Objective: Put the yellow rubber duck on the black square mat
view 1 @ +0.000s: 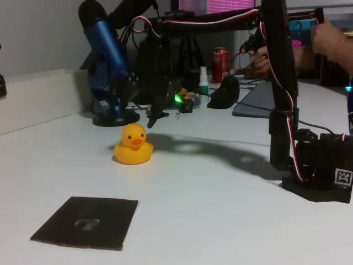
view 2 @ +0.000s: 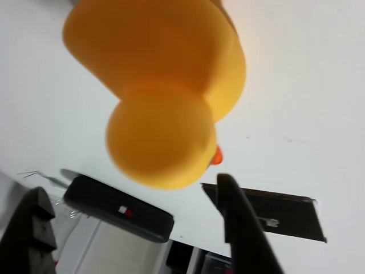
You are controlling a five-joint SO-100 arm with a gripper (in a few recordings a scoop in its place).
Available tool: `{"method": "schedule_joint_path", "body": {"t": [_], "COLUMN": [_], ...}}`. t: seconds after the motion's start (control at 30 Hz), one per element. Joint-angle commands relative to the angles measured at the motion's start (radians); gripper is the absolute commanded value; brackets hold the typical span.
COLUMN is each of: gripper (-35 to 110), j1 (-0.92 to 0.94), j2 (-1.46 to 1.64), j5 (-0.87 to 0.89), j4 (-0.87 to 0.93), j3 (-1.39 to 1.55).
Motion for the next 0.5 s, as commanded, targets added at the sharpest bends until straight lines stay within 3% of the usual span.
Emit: {"method": "schedule_joint_path", "body": {"t": [0.0, 0.47], "gripper": [34, 34], "j1": [-0.020, -0.017], "j2": [0.008, -0.063], "j5": [-0.017, -0.017], "j4": [0.003, 0.003], "j3": [-0.038, -0.046]}}
